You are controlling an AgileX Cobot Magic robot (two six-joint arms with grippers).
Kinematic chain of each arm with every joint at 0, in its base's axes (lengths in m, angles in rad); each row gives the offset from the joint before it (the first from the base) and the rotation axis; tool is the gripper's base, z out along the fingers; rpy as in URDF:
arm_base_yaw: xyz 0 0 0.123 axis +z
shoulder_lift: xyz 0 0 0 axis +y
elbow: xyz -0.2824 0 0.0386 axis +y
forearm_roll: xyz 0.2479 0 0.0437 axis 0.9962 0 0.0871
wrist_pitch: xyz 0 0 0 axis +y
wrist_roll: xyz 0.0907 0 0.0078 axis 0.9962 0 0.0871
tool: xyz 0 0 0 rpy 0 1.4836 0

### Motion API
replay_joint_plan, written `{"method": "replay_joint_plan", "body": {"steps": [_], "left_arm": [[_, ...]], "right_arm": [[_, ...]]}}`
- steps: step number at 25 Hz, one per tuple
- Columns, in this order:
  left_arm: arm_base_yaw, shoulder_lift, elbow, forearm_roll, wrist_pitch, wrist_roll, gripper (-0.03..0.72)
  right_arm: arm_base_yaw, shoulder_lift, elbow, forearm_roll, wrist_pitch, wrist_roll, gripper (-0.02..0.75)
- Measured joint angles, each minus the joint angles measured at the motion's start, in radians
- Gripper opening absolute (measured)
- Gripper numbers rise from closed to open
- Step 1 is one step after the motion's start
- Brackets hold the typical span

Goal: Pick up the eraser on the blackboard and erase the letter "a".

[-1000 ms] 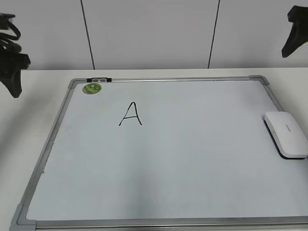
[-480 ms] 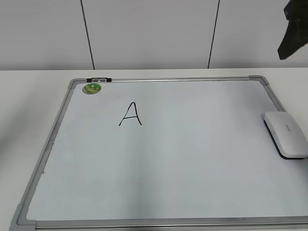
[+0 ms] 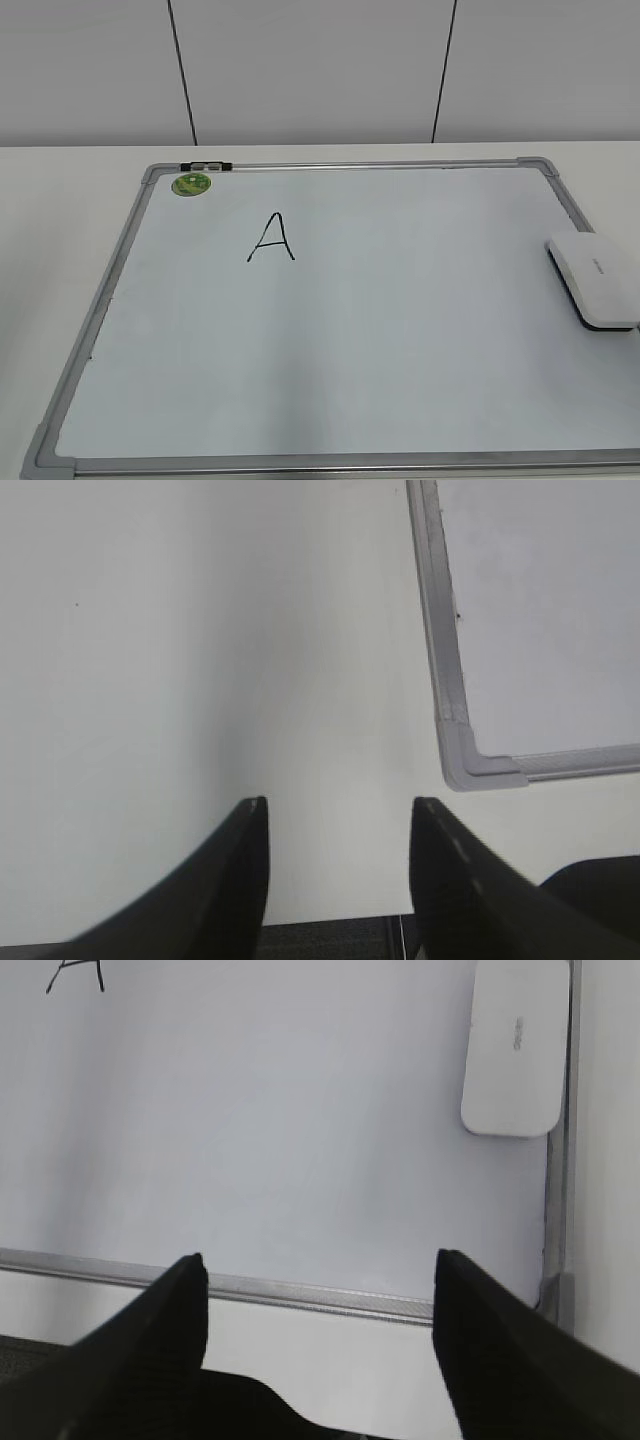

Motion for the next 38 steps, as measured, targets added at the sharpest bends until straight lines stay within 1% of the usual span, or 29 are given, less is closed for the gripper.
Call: {"method": "replay_joint_plan", "body": {"steps": [4,8,13,16,21,27,38], "left_arm": [[-0.023,-0.165,0.107,-0.005,-0.002,-0.002,0.337],[-0.036,-0.317,0.192,-0.015,-0.002,-0.002,0.337],[-0.037,-0.473,0.258,-0.02,0.0,0.0,0.337],[-0.037,-0.562,0.287,-0.033,0.0,0.029,0.337],[-0.037,-0.667,0.306,-0.082,-0.013,0.095,0.337],[-0.037,-0.687,0.306,-0.089,-0.016,0.109,0.337],[-0.037,-0.687,0.306,-0.098,-0.016,0.111,0.337]], "right_arm": [[0.0,-0.207,0.163,0.0,0.0,0.002,0.52],[0.0,-0.38,0.254,-0.003,0.029,-0.004,0.52],[0.0,-0.569,0.359,-0.056,0.105,-0.012,0.519],[0.0,-0.631,0.41,-0.105,0.131,-0.012,0.519],[0.0,-0.686,0.452,-0.135,0.121,-0.012,0.519],[0.0,-0.695,0.475,-0.137,0.088,-0.012,0.519],[0.0,-0.696,0.475,-0.139,0.084,-0.012,0.519]]}}
